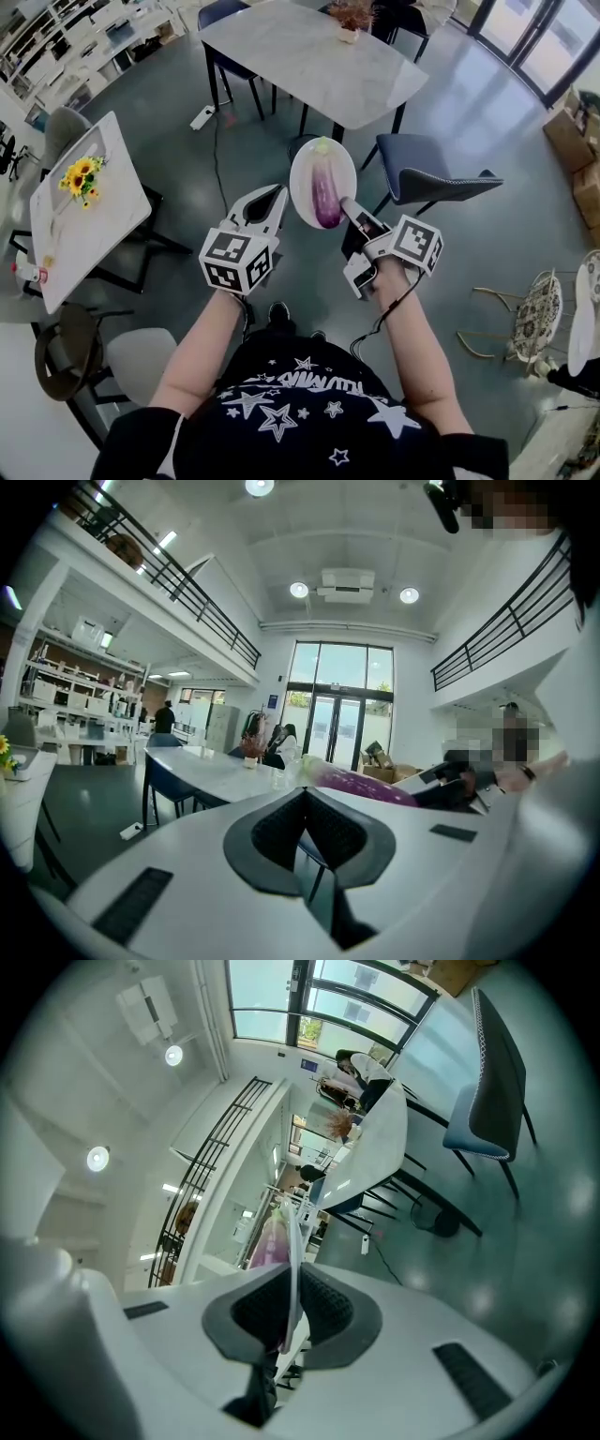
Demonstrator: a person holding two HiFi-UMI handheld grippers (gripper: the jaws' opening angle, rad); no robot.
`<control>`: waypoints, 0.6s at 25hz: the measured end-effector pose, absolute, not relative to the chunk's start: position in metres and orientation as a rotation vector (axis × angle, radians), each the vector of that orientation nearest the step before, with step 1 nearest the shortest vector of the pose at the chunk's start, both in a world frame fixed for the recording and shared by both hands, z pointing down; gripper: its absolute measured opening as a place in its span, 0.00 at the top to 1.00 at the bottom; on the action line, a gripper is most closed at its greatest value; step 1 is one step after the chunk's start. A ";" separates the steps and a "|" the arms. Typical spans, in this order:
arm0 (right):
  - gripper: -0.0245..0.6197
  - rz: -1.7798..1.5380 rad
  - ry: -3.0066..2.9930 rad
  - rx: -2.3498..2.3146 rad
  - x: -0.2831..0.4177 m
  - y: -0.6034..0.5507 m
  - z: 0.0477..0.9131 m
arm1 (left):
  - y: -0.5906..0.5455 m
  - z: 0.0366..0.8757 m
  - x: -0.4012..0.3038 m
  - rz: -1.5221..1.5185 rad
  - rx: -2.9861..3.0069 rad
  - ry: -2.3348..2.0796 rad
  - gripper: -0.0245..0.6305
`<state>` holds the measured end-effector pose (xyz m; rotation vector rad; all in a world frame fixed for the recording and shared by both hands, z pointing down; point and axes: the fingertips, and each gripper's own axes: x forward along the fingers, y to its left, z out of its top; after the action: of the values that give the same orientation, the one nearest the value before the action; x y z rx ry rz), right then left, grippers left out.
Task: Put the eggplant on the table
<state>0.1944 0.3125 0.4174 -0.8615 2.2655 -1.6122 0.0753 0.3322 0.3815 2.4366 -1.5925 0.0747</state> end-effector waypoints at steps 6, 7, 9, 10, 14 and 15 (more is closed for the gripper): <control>0.91 -1.618 2.246 -0.876 0.200 0.323 0.417 | 0.344 0.385 0.080 0.081 2.433 -1.585 0.95; 0.91 -1.617 2.241 -0.878 0.200 0.322 0.417 | 0.344 0.385 0.080 0.082 2.434 -1.583 0.95; 0.91 -1.619 2.229 -0.887 0.199 0.320 0.418 | 0.341 0.386 0.078 0.081 2.438 -1.578 0.95; 0.91 -1.619 2.227 -0.894 0.198 0.317 0.419 | 0.338 0.387 0.076 0.079 2.440 -1.575 0.95; 0.91 -1.609 2.225 -0.920 0.187 0.304 0.422 | 0.324 0.390 0.065 0.076 2.447 -1.560 0.95; 0.91 -1.608 2.220 -0.927 0.184 0.299 0.422 | 0.321 0.391 0.061 0.075 2.449 -1.553 0.95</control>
<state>0.1836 0.2994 0.4221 -0.9265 2.2200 -1.6076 0.0613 0.3205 0.3908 2.4492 -1.5530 0.0750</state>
